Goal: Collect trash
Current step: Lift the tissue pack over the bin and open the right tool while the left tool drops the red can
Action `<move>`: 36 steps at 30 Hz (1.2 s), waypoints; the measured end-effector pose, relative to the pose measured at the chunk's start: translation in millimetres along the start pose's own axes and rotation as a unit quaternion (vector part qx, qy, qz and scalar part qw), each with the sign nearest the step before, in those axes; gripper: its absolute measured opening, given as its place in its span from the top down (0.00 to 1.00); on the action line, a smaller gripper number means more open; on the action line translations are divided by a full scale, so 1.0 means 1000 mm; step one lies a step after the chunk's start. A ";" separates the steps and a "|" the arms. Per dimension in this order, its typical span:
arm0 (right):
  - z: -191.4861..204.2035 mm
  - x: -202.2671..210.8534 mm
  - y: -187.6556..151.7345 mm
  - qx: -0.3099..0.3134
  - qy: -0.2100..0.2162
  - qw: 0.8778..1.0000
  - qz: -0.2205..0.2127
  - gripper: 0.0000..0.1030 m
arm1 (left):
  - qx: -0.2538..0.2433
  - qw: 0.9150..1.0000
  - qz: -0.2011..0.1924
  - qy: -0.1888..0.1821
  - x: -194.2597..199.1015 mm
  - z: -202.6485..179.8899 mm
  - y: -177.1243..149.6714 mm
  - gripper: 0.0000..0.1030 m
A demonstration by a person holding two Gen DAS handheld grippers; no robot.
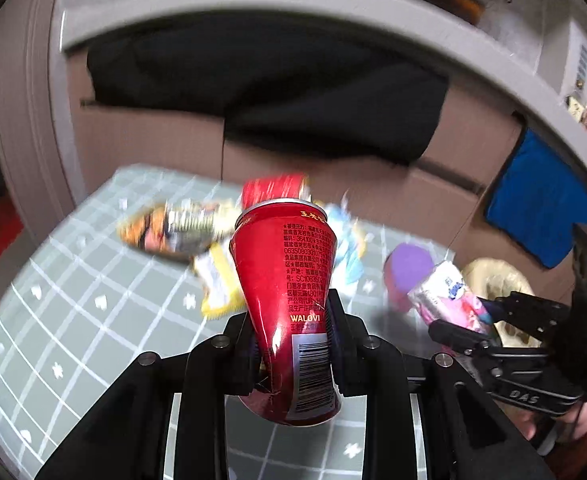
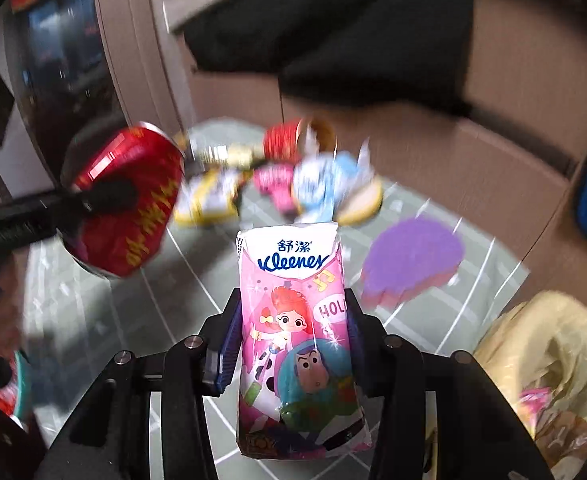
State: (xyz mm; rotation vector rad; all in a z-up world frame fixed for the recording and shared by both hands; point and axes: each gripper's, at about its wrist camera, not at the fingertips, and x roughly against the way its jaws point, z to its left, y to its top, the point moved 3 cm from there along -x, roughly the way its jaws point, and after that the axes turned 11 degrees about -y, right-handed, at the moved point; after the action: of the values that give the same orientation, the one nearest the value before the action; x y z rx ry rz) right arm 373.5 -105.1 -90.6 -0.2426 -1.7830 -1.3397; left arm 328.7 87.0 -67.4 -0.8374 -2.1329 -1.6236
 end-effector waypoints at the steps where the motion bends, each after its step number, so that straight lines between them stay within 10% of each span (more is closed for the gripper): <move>1: -0.002 0.010 0.007 -0.004 -0.002 1.000 -0.011 0.58 | -0.007 1.000 -0.011 0.000 0.005 -0.006 0.006 0.72; 16: -0.062 0.138 0.063 -0.033 -0.079 0.986 -0.144 0.58 | -0.106 0.983 -0.147 -0.038 0.048 -0.127 0.092 0.72; 36: -0.187 0.203 0.000 -0.126 -0.196 0.960 -0.154 0.58 | -0.128 0.974 -0.040 -0.184 -0.051 -0.271 0.056 0.72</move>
State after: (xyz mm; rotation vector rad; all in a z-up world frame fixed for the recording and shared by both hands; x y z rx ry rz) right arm 347.0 -331.9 65.2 -0.4037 -2.0326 -1.8472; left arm 379.8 -173.4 24.7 -1.2312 -2.2461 -1.9423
